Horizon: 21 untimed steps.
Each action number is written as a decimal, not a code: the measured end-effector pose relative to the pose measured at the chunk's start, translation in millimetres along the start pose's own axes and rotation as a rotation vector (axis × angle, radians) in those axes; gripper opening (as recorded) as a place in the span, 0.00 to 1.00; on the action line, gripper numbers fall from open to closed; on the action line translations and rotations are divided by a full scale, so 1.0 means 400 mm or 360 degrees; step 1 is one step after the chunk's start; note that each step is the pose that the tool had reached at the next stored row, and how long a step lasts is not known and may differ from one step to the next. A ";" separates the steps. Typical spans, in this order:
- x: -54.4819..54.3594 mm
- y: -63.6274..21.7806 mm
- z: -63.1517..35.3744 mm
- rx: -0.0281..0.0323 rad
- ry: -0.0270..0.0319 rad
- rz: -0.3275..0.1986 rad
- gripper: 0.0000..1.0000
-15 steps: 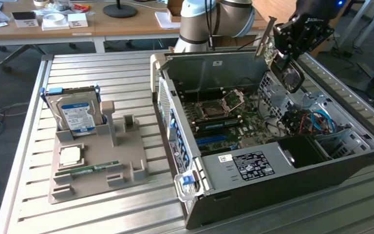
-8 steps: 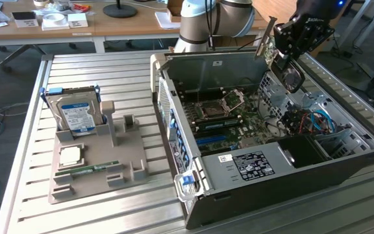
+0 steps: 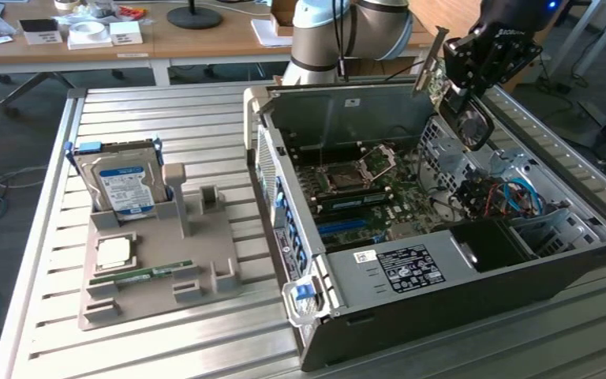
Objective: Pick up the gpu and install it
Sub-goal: 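Insert the gpu into the slot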
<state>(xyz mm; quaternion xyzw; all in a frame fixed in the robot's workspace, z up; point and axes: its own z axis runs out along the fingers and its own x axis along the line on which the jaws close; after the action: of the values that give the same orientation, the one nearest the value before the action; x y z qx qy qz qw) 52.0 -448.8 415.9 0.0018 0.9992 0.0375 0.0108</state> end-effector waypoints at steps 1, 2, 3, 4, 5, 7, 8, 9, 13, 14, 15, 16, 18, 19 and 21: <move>0.000 0.000 0.000 0.00000 -0.00001 0.0000 0.27; 0.000 0.000 0.000 0.00002 0.00000 0.0000 0.27; 0.000 0.000 0.000 0.00001 0.00000 0.0000 0.27; 0.000 0.000 0.000 0.00000 0.00000 -0.0002 0.27; 0.000 0.000 0.000 0.00000 0.00004 -0.0006 0.27; 0.000 0.000 0.000 -0.00006 0.00020 -0.0027 0.27; 0.000 0.000 0.000 -0.00010 0.00033 -0.0045 0.27; 0.000 0.000 0.000 -0.00015 0.00053 -0.0072 0.27; 0.000 0.000 0.001 -0.00037 0.00140 -0.0186 0.27; 0.000 0.000 0.001 -0.00044 0.00164 -0.0217 0.27; 0.000 0.000 0.001 -0.00051 0.00184 -0.0245 0.27; 0.000 0.000 0.002 -0.00056 0.00206 -0.0274 0.27; 0.000 0.000 0.002 -0.00070 0.00248 -0.0331 0.27; 0.000 0.000 0.002 -0.00075 0.00271 -0.0359 0.27; 0.000 0.000 0.003 -0.00088 0.00314 -0.0418 0.27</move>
<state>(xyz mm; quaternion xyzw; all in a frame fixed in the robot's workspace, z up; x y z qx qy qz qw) 52.0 -448.8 414.7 -0.1295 0.9908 0.0386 0.0058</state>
